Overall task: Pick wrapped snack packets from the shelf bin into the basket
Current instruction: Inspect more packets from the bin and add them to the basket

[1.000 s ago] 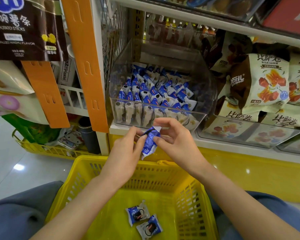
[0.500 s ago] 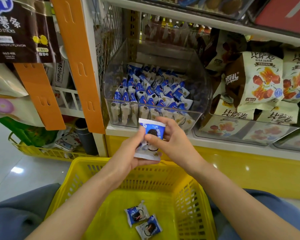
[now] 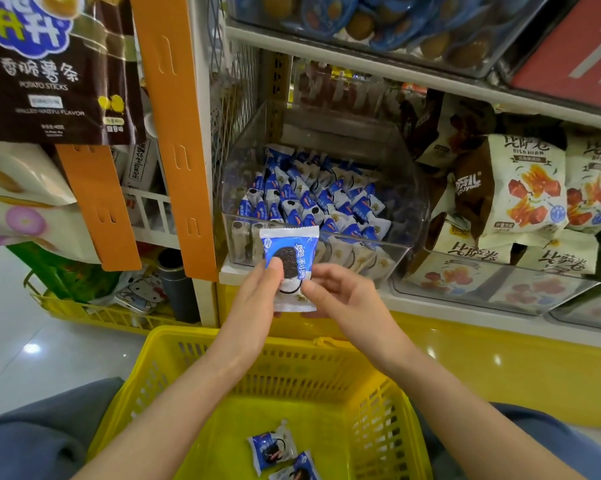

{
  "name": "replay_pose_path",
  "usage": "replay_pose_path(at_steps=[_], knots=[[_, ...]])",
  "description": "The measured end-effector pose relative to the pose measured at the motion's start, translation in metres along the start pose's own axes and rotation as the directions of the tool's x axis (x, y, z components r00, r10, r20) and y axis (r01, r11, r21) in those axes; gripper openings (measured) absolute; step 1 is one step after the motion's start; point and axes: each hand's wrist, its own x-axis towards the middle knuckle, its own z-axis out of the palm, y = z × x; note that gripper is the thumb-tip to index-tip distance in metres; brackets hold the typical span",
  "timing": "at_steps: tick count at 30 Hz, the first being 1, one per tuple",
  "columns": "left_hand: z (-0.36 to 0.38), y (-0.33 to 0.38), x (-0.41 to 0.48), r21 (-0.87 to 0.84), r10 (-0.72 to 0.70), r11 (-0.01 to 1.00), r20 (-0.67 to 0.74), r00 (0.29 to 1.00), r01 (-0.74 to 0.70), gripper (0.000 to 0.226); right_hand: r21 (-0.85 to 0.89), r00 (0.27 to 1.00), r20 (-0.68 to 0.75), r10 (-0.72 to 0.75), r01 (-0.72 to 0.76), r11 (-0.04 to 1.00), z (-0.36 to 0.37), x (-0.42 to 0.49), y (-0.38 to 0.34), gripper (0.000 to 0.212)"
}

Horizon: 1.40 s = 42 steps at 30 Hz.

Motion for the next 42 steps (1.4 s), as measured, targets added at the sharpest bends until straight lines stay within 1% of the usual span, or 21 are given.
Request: replay_pose_path(at_steps=[3,5,6,8,9,10,12,14,16,18,21,24,26,29,31,33,34,37,39,41,42], knots=[[0.002,0.0,0.0,0.068,0.039,0.997,0.016,0.999,-0.04,0.018,0.012,1.0,-0.015,-0.023,0.024,1.0,0.001,-0.002,-0.001,0.018],[0.003,0.004,0.0,0.238,0.095,0.966,0.043,0.995,-0.102,0.011,0.011,0.998,-0.032,-0.053,0.053,0.999,0.0,-0.003,-0.001,0.02],[0.002,0.008,0.001,0.353,0.131,0.924,0.067,0.989,-0.146,0.011,0.004,0.996,-0.05,-0.075,0.075,0.997,-0.001,-0.003,-0.002,0.021],[-0.003,0.018,0.007,0.564,0.214,0.789,0.12,0.969,-0.244,0.031,-0.029,0.984,-0.113,-0.137,0.134,0.991,-0.004,0.0,-0.006,0.019],[-0.007,0.024,0.013,0.639,0.266,0.714,0.13,0.955,-0.285,0.043,-0.066,0.973,-0.157,-0.171,0.163,0.984,-0.007,0.004,-0.009,0.017],[-0.011,0.03,0.021,0.698,0.322,0.642,0.132,0.937,-0.319,0.049,-0.118,0.957,-0.205,-0.203,0.182,0.976,-0.012,0.011,-0.014,0.013],[-0.02,0.039,0.037,0.78,0.414,0.509,0.149,0.898,-0.364,0.047,-0.235,0.923,-0.283,-0.259,0.195,0.952,-0.025,0.032,-0.025,0.009],[-0.029,0.04,0.052,0.836,0.419,0.412,0.18,0.89,-0.363,0.041,-0.352,0.893,-0.343,-0.29,0.163,0.922,-0.036,0.062,-0.038,0.01],[-0.035,0.035,0.063,0.893,0.367,0.285,0.233,0.901,-0.347,0.037,-0.459,0.864,-0.399,-0.307,0.102,0.883,-0.043,0.095,-0.049,0.023],[-0.037,0.032,0.068,0.919,0.344,0.172,0.281,0.896,-0.354,0.043,-0.569,0.855,-0.405,-0.324,0.042,0.821,-0.048,0.127,-0.056,0.035],[-0.037,0.03,0.069,0.917,0.357,0.157,0.293,0.887,-0.366,0.052,-0.738,0.905,-0.331,-0.269,-0.07,0.672,-0.054,0.168,-0.055,0.038],[-0.037,0.03,0.068,0.911,0.421,0.131,0.307,0.853,-0.392,0.048,-0.838,0.958,-0.251,-0.142,-0.141,0.528,-0.057,0.193,-0.048,0.035],[-0.037,0.03,0.067,0.91,0.431,0.138,0.301,0.851,-0.392,0.044,-0.882,0.976,-0.202,-0.078,-0.147,0.448,-0.057,0.202,-0.046,0.037],[-0.037,0.027,0.069,0.902,0.444,0.167,0.292,0.847,-0.399,0.045,-0.967,0.989,-0.135,-0.059,-0.118,0.227,-0.056,0.213,-0.044,0.037],[-0.037,0.027,0.07,0.904,0.453,0.157,0.291,0.843,-0.397,0.046,-0.981,0.991,-0.124,-0.055,-0.115,0.155,-0.052,0.22,-0.044,0.035],[-0.037,0.026,0.071,0.907,0.466,0.147,0.289,0.836,-0.395,0.047,-0.978,0.991,-0.131,-0.028,-0.125,0.166,-0.048,0.226,-0.043,0.036],[-0.037,0.025,0.071,0.908,0.473,0.146,0.285,0.834,-0.393,0.047,-0.97,0.99,-0.139,-0.008,-0.135,0.204,-0.046,0.229,-0.042,0.037],[-0.037,0.024,0.072,0.908,0.484,0.15,0.277,0.83,-0.391,0.046,-0.904,0.982,-0.184,0.041,-0.186,0.386,-0.045,0.235,-0.04,0.037],[-0.036,0.024,0.072,0.908,0.494,0.147,0.277,0.824,-0.393,0.045,-0.848,0.975,-0.214,0.062,-0.216,0.483,-0.047,0.237,-0.037,0.03],[-0.036,0.024,0.073,0.908,0.504,0.141,0.278,0.818,-0.396,0.045,-0.835,0.977,-0.206,0.055,-0.205,0.51,-0.05,0.239,-0.034,0.022],[-0.036,0.024,0.073,0.907,0.506,0.14,0.278,0.816,-0.396,0.045,-0.843,0.98,-0.189,0.057,-0.192,0.503,-0.052,0.239,-0.033,0.024]])
